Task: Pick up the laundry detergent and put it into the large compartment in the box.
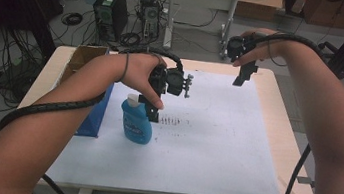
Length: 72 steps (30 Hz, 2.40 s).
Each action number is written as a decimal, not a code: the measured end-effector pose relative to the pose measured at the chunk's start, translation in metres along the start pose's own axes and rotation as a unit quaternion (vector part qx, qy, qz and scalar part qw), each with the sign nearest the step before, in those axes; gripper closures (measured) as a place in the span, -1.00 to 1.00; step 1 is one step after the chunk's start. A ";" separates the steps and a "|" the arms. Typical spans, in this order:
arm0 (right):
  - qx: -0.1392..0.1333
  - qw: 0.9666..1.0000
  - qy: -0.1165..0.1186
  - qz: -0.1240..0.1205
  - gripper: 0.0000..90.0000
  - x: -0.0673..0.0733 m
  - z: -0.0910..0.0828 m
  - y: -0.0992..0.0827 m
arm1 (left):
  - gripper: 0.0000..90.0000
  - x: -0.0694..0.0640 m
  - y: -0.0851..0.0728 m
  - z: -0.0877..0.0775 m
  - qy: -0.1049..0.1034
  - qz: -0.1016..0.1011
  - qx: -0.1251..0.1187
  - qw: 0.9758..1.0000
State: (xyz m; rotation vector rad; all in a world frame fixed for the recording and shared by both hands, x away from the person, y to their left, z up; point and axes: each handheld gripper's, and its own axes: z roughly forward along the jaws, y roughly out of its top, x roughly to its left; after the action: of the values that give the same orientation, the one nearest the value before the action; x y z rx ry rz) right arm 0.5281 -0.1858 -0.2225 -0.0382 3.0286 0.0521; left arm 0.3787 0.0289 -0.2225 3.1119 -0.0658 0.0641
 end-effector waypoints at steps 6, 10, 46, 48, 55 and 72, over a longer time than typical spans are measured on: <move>0.000 1.000 0.002 0.000 -0.89 0.000 0.002 0.002 | -0.88 -0.001 -0.005 -0.005 0.002 -0.002 -0.004 1.000; -0.001 1.000 0.006 -0.002 -0.90 0.002 0.004 0.004 | -0.88 -0.002 -0.008 -0.007 0.001 0.006 -0.004 1.000; 0.002 1.000 0.016 0.019 -0.90 0.007 0.019 0.013 | -0.88 0.010 -0.055 -0.002 -0.002 0.068 -0.023 0.997; 0.001 1.000 0.016 0.020 -0.90 0.007 0.020 0.014 | -0.88 0.010 -0.055 0.001 0.003 0.081 -0.020 0.997; 0.005 1.000 0.015 0.018 -0.90 0.008 0.021 0.016 | -0.89 0.012 -0.056 0.004 -0.001 0.097 -0.029 0.995; 0.006 1.000 0.018 0.018 -0.90 0.004 0.028 0.021 | -0.89 0.014 -0.061 0.019 -0.011 0.099 -0.024 0.995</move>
State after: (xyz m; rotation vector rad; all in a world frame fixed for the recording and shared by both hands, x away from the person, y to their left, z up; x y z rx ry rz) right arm 0.5264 -0.1644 -0.2500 0.0159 3.0658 0.0369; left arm 0.3960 0.0884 -0.2421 3.0474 -0.3711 0.0331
